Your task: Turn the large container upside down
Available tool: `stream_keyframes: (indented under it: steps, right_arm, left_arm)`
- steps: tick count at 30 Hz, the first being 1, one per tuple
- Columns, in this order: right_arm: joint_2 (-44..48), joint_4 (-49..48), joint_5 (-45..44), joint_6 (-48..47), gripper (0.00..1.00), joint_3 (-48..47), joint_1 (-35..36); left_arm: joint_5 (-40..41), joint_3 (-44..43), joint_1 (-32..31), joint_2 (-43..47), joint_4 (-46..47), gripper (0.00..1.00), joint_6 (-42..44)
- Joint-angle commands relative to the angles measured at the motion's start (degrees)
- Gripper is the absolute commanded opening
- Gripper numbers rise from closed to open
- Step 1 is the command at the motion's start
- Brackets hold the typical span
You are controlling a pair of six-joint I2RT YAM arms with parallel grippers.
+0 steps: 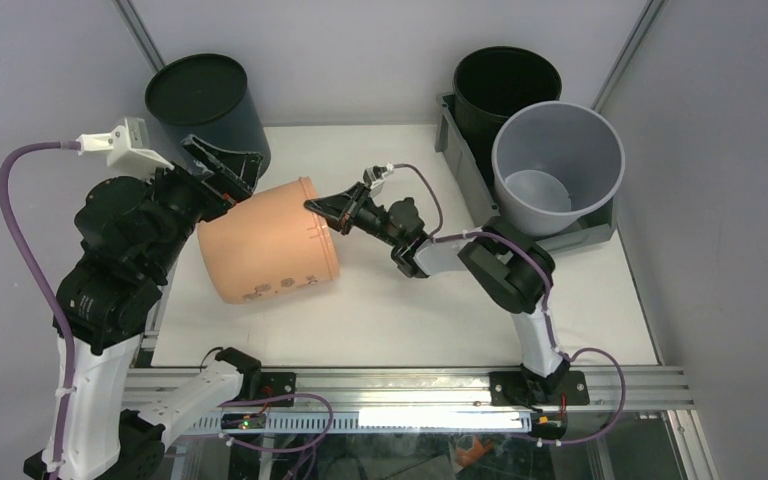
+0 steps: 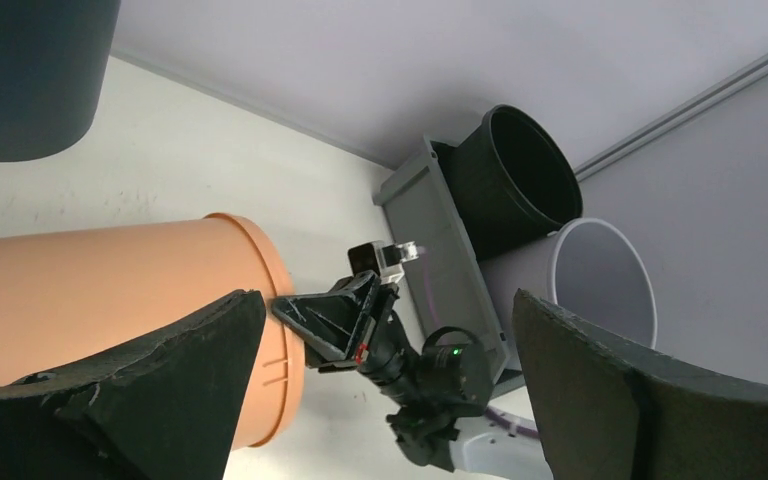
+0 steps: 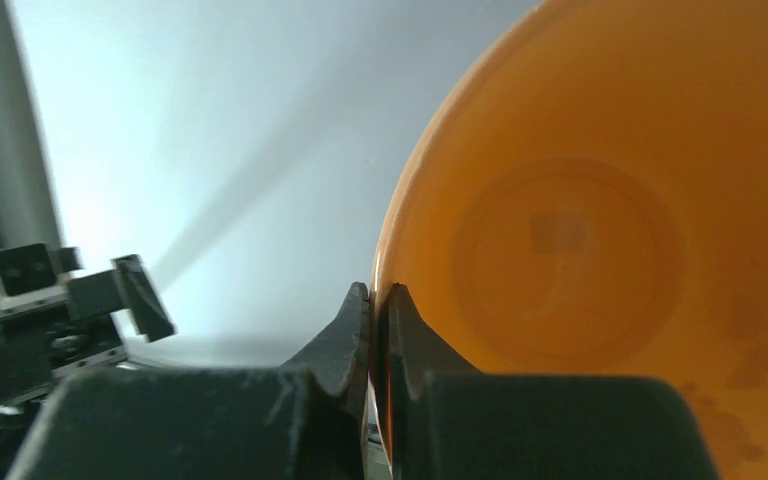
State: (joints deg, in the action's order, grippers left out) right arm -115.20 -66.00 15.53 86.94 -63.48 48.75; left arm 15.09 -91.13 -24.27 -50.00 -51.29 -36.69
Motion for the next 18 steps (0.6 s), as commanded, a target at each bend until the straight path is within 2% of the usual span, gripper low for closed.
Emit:
stream_keyframes:
  steps: [1, 6, 14, 18]
  right_arm:
    - [-2.7, -24.5, -6.2, 12.2, 0.0, -2.4, 1.2]
    - [-3.5, -27.9, -11.4, 15.2, 0.0, 5.4, 1.4]
    - [-3.1, -28.0, -10.0, 16.4, 0.0, 13.4, 0.4]
    - [-3.1, -27.9, -12.4, 18.6, 0.0, 19.0, 0.0]
  left_arm:
    - [0.5, -0.1, 0.3, 0.6, 2.4, 0.99, -0.7]
    - [-1.6, 0.9, 0.3, -0.5, 3.2, 0.99, -0.7]
    - [-5.0, 3.8, 0.3, -1.6, 5.6, 0.99, -1.3]
    - [-5.4, 4.2, 0.3, -1.6, 5.9, 0.99, -1.4]
